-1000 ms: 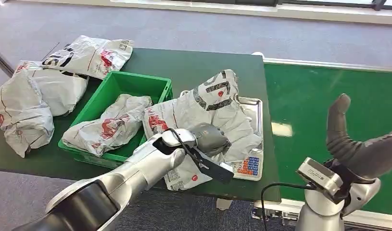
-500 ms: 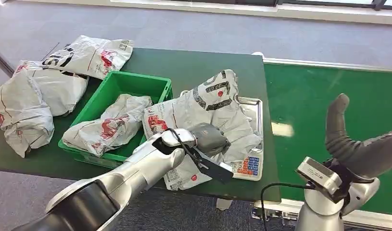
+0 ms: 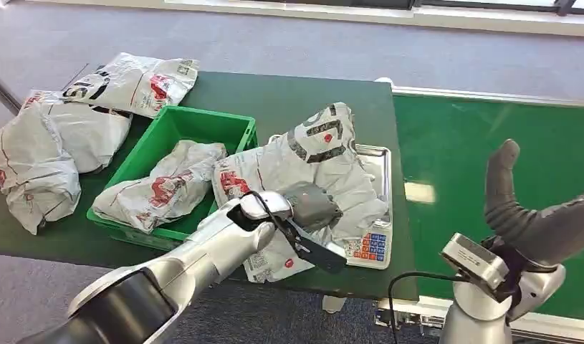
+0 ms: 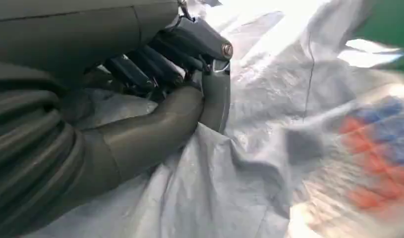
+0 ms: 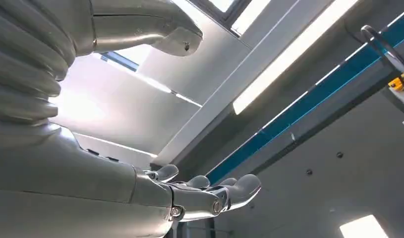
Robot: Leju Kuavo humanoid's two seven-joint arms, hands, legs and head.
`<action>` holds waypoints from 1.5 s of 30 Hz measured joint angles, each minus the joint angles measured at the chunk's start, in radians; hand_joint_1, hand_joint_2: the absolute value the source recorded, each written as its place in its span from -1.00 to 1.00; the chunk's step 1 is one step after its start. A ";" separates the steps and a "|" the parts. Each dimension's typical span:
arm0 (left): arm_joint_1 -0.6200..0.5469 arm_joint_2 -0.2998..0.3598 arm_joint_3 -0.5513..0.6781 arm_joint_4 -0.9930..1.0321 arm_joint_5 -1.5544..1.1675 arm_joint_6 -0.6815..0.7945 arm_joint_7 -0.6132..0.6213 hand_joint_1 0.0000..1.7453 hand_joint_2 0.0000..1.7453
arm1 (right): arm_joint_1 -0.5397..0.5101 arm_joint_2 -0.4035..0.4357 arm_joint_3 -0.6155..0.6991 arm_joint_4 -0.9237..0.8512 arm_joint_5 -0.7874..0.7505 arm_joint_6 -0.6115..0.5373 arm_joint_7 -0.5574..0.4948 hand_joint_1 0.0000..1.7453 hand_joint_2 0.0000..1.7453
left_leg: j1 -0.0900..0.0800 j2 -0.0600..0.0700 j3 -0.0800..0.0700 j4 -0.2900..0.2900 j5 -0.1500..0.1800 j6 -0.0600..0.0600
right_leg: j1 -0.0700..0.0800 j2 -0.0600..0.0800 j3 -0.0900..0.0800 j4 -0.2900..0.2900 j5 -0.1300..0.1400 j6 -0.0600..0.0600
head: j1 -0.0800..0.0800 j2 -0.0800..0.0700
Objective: Moved the parcel from conveyor to table for the left to box.
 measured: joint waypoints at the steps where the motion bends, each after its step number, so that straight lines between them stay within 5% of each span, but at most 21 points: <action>1: -0.003 0.035 0.003 -0.008 -0.101 0.093 0.133 1.00 1.00 | 0.001 0.000 -0.003 0.000 0.004 0.000 0.000 -1.00 1.00 | 0.000 0.004 0.001 0.000 0.000 -0.001 | 0.001 0.003 -0.001 0.000 0.002 -0.003 | 0.000 0.000; 4: -0.037 0.138 0.044 -0.010 -0.179 0.178 0.589 1.00 1.00 | 0.004 0.000 -0.013 0.000 0.003 0.000 0.000 -1.00 1.00 | 0.001 0.016 0.001 0.000 -0.001 -0.003 | 0.002 0.015 -0.006 0.000 0.005 -0.007 | -0.002 0.000; 6: -0.053 0.172 0.062 -0.010 -0.191 0.178 0.711 1.00 1.00 | 0.005 0.000 -0.018 0.000 0.001 -0.001 0.000 -1.00 1.00 | 0.001 0.014 0.002 -0.001 0.002 -0.006 | 0.004 0.013 -0.006 0.000 0.004 -0.007 | -0.001 0.000; 9: -0.058 0.196 0.079 -0.004 -0.210 0.175 0.620 1.00 1.00 | 0.005 0.000 -0.021 0.000 0.001 0.000 0.000 -1.00 1.00 | 0.001 0.001 -0.001 -0.002 0.006 -0.006 | 0.004 0.001 -0.005 0.001 0.004 -0.007 | -0.001 0.000; 45: -0.057 0.219 0.134 0.003 -0.269 0.166 0.616 1.00 1.00 | 0.006 0.000 -0.027 0.000 0.008 0.000 0.010 -1.00 1.00 | 0.001 0.001 -0.002 -0.002 0.007 -0.006 | 0.004 0.001 -0.006 0.001 0.005 -0.007 | -0.001 0.000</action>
